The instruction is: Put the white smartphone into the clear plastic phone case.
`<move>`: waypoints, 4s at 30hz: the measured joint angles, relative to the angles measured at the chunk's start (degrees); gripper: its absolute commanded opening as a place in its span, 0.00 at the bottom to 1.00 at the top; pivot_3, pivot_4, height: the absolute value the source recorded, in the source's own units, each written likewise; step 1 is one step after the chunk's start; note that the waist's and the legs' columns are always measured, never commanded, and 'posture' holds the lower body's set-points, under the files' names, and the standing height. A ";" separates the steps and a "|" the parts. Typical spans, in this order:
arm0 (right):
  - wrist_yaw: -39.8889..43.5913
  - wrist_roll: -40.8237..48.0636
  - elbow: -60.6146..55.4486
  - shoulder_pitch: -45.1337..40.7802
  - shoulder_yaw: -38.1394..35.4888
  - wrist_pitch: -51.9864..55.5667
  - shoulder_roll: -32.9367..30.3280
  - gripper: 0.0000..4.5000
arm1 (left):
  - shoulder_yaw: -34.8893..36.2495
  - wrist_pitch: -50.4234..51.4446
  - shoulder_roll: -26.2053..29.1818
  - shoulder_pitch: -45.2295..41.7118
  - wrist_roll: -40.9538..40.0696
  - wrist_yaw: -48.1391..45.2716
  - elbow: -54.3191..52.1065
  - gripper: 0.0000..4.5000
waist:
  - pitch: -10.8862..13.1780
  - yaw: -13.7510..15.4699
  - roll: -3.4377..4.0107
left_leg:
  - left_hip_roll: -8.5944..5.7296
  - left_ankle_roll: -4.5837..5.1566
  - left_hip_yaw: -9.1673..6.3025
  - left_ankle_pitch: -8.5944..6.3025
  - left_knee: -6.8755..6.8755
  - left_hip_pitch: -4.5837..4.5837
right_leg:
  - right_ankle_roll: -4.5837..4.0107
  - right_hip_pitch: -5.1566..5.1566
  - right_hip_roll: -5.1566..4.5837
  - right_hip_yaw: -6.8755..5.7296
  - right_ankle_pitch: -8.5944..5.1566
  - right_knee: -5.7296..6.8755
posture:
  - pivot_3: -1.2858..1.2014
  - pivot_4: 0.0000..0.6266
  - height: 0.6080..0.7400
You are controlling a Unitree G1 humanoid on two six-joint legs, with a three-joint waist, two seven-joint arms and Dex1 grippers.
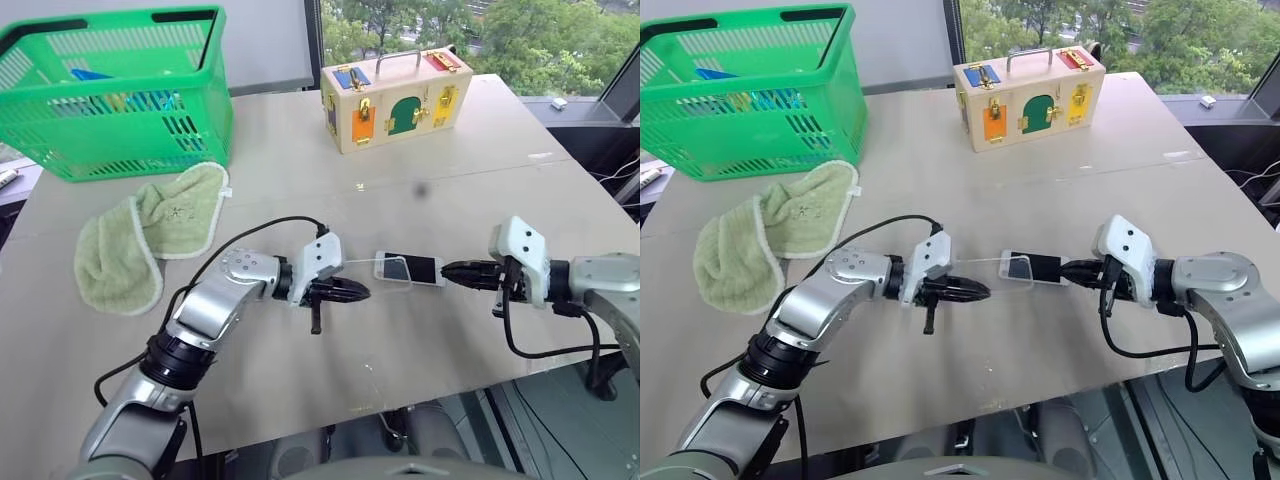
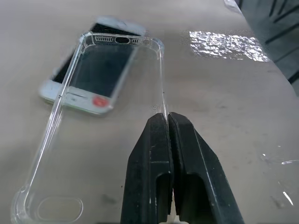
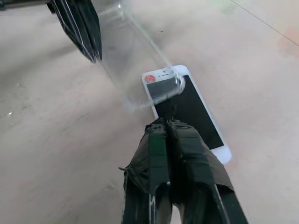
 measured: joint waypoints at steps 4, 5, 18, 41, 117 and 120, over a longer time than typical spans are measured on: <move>-1.74 -1.86 4.59 -1.79 3.71 -2.42 1.33 0.39 | 2.20 -1.98 0.62 0.14 -0.76 -0.83 0.58 0.00 | 0.05 -0.02 -0.04 | -0.01 0.00 -0.01 0.00 0.00 -0.01 | 0.00 -0.01 -0.01 0.05 0.00 -0.01 | 0.52 0.24 1.00; -1.70 -2.19 5.46 -2.17 4.33 -2.86 1.43 0.50 | 2.37 -2.16 1.11 0.15 -0.76 -1.13 0.60 0.00 | 0.07 -0.01 -0.04 | -0.01 0.00 0.00 0.00 0.00 -0.04 | 0.00 -0.03 -0.01 0.04 0.00 -0.02 | 0.52 0.24 1.00; 6.59 -16.01 25.71 -25.53 25.38 -5.43 2.15 0.99 | 8.60 -5.28 8.75 12.45 -1.79 -2.02 -5.11 0.00 | 0.27 -0.71 -0.04 | 0.00 0.00 0.03 0.00 0.01 -0.34 | 0.00 -0.38 -0.01 0.04 0.01 -0.01 | 0.52 0.24 1.00; 11.47 -25.80 35.87 -33.36 34.75 -2.40 11.60 0.64 | 10.62 -12.89 8.13 18.86 -0.68 -0.35 -4.83 0.00 | -0.65 -1.35 -0.62 | 0.20 -0.01 0.08 0.00 -0.07 0.50 | -0.04 0.22 -0.05 0.05 0.02 0.09 | 0.52 0.24 1.00; 11.69 -25.30 12.27 -33.18 42.10 3.44 5.95 0.62 | 19.24 -12.71 7.66 20.33 -6.80 -0.46 -3.01 0.79 | -0.16 -1.12 -0.08 | 0.02 0.00 0.00 0.01 0.16 -0.39 | -0.01 -0.39 -0.06 -0.03 0.02 0.08 | 0.52 0.24 1.00; 12.10 -26.00 11.82 -33.17 42.50 2.54 5.36 0.62 | 19.14 -12.67 7.63 20.33 -6.80 -0.12 -3.02 0.79 | -0.16 -1.07 -0.08 | 0.01 0.00 0.01 0.01 0.16 -0.39 | -0.01 -0.39 -0.06 -0.04 0.02 0.08 | 0.52 0.24 1.00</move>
